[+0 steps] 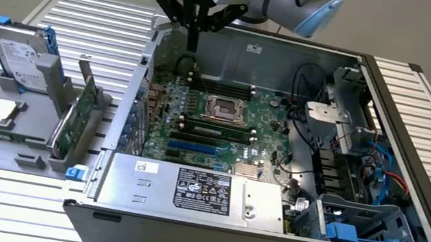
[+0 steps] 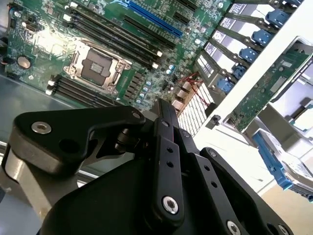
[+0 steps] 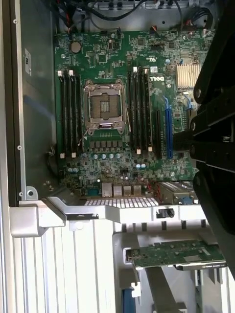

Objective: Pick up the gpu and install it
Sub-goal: 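Reach for the gpu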

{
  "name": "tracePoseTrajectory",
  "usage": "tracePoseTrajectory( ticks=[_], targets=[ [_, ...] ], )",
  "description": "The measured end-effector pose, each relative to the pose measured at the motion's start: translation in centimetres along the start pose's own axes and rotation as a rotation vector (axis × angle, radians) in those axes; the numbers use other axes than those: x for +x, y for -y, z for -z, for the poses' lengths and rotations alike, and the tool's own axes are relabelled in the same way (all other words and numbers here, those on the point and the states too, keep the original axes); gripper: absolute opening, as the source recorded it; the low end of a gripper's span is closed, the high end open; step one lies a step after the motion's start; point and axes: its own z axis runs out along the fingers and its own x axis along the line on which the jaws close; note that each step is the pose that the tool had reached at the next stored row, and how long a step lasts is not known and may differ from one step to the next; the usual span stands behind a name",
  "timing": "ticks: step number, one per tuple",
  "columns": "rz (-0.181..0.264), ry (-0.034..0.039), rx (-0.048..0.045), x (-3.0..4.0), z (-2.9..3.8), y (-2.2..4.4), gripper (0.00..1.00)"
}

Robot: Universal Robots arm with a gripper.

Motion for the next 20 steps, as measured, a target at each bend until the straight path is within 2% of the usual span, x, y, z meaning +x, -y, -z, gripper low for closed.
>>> tracePoseTrajectory(
  ticks=[20],
  targets=[
    [0.0,0.0,0.0001,2.49,0.05,0.18,0.0]
  ],
)
